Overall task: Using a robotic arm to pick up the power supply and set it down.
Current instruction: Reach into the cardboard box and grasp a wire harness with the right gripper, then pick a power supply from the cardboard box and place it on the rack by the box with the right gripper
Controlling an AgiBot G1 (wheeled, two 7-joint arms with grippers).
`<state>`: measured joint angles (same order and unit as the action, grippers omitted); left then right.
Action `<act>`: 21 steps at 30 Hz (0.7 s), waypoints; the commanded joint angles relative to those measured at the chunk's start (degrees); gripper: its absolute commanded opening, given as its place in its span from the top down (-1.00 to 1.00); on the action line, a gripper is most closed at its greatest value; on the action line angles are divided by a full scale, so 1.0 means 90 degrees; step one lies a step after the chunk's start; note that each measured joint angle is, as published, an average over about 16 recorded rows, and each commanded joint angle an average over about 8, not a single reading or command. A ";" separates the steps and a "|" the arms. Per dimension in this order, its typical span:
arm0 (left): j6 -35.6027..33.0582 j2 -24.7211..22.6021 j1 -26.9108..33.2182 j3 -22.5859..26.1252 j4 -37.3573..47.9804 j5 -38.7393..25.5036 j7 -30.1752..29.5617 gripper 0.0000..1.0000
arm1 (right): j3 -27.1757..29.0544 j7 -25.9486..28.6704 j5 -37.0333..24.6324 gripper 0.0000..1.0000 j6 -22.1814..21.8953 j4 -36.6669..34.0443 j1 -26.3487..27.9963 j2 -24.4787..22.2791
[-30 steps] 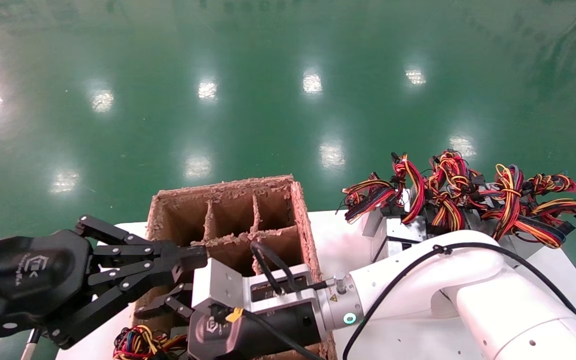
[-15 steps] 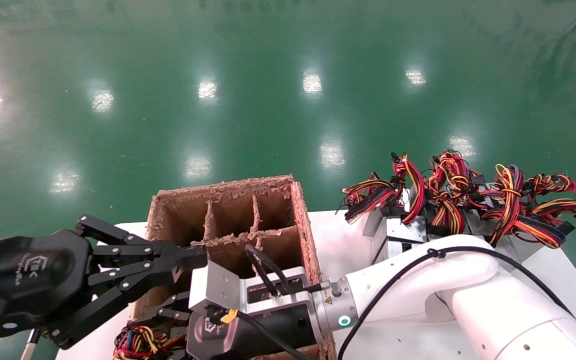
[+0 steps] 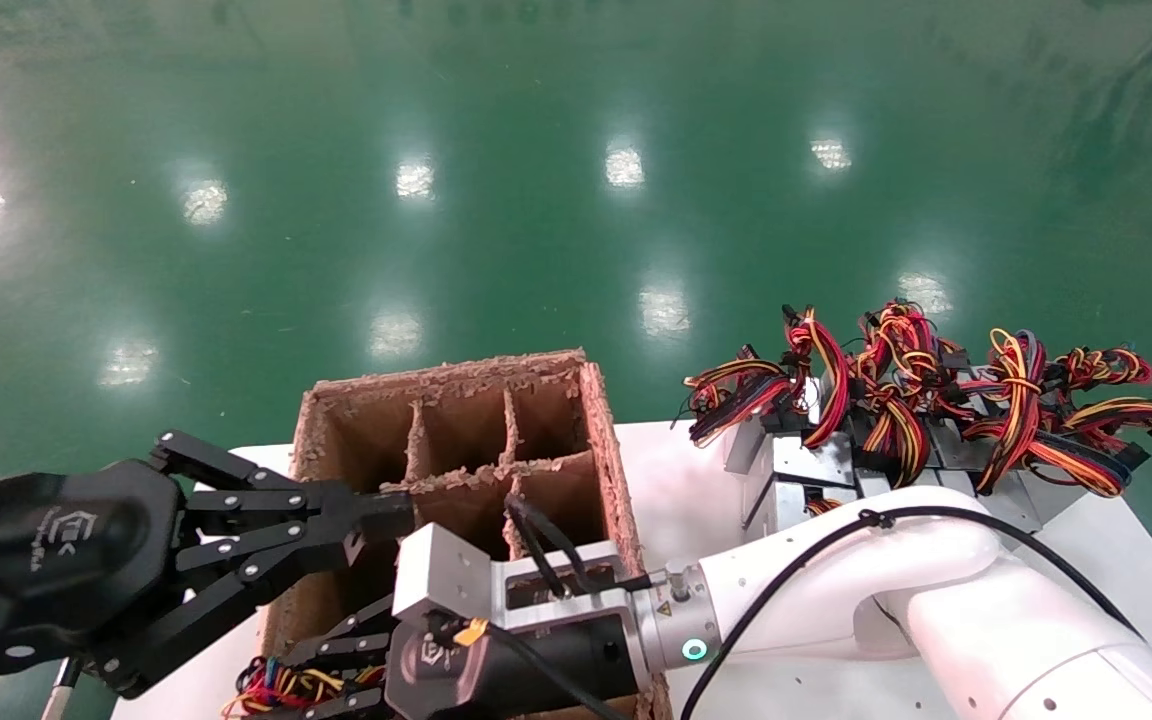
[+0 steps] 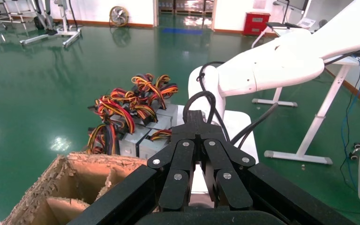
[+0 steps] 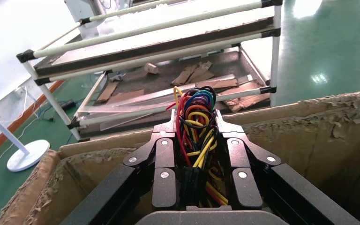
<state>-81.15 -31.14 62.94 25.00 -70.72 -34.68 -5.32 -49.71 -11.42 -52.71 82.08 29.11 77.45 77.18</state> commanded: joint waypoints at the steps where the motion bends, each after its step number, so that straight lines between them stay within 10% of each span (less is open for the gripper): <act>1: 0.0000 0.0000 0.0000 0.0000 0.0000 0.0000 0.0000 1.00 | -0.0026 -0.0040 0.0077 1.00 0.0008 -0.0062 -0.0009 -0.0008; 21: 0.0000 0.0000 0.0000 0.0000 0.0000 0.0000 0.0000 1.00 | 0.0058 -0.0245 0.0515 1.00 0.0466 -0.0098 0.0182 -0.0221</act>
<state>-81.15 -31.14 62.94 25.00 -70.72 -34.68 -5.32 -49.23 -13.52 -48.12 86.06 28.28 79.05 75.25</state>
